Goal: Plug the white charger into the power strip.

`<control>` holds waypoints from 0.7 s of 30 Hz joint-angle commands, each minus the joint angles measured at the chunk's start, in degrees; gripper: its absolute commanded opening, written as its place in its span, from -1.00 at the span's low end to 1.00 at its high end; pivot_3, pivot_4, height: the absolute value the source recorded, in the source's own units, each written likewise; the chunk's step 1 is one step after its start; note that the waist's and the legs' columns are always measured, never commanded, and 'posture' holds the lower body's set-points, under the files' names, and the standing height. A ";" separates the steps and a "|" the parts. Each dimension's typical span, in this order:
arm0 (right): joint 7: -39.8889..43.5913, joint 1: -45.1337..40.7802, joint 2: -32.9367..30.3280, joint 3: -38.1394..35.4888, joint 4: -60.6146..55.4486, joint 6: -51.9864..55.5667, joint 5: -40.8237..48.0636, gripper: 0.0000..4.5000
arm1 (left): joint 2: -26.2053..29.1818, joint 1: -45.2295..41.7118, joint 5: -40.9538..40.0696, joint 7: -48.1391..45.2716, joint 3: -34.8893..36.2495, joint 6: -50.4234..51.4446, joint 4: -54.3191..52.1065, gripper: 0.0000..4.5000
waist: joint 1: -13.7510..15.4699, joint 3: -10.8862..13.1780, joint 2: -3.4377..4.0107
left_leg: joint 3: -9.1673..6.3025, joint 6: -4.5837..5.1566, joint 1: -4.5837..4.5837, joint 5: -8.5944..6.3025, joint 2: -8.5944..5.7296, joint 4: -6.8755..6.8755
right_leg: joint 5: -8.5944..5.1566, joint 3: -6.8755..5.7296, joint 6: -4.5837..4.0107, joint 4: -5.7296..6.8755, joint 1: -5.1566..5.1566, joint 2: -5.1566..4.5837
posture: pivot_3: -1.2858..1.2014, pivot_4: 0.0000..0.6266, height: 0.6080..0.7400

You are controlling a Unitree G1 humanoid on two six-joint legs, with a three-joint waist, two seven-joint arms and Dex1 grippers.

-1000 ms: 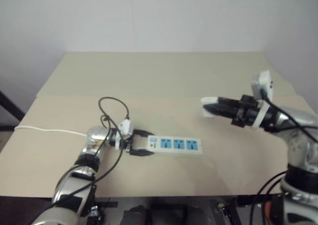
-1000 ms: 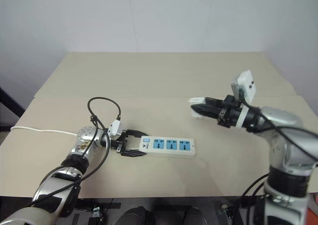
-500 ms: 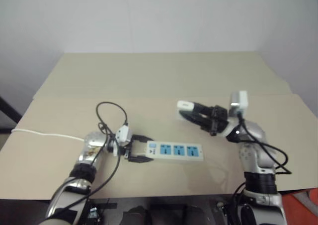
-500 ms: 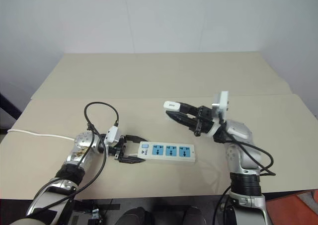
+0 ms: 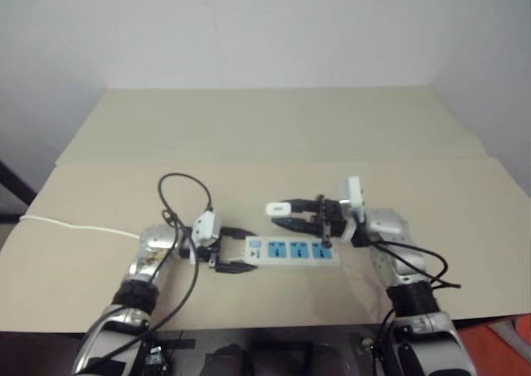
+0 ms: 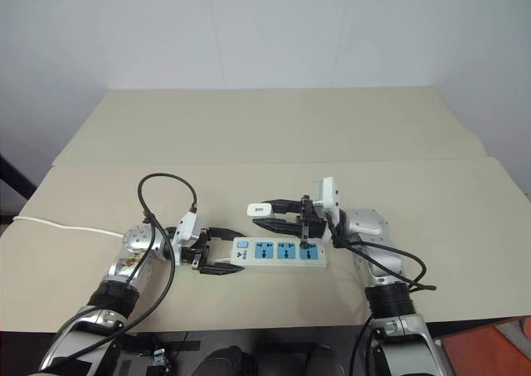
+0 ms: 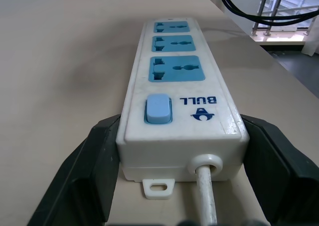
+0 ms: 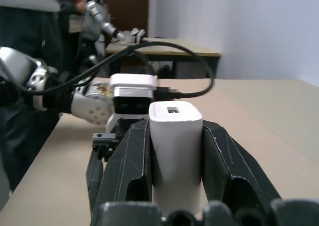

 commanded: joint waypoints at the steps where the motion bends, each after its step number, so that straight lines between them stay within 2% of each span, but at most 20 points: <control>1: -0.36 -0.22 -0.06 1.22 -1.11 -1.20 -0.07 -0.51 | -0.42 0.92 -0.25 -0.20 -0.79 0.87 -1.50 0.45 | 0.00 0.00 0.00 | 0.00 0.00 0.00 0.00 0.00 0.00 | 0.00 0.00 0.00 0.00 -0.01 0.00 | 0.03 -0.52 1.00; 21: -8.49 2.26 -0.08 6.09 -2.78 7.14 -0.99 -0.51 | -0.20 1.50 -0.08 0.72 -0.64 1.34 -2.09 0.45 | 0.03 0.00 0.00 | 0.00 -0.02 0.00 0.01 0.01 -0.02 | 0.00 0.00 -0.02 -0.01 -0.01 0.00 | 0.03 -0.52 1.00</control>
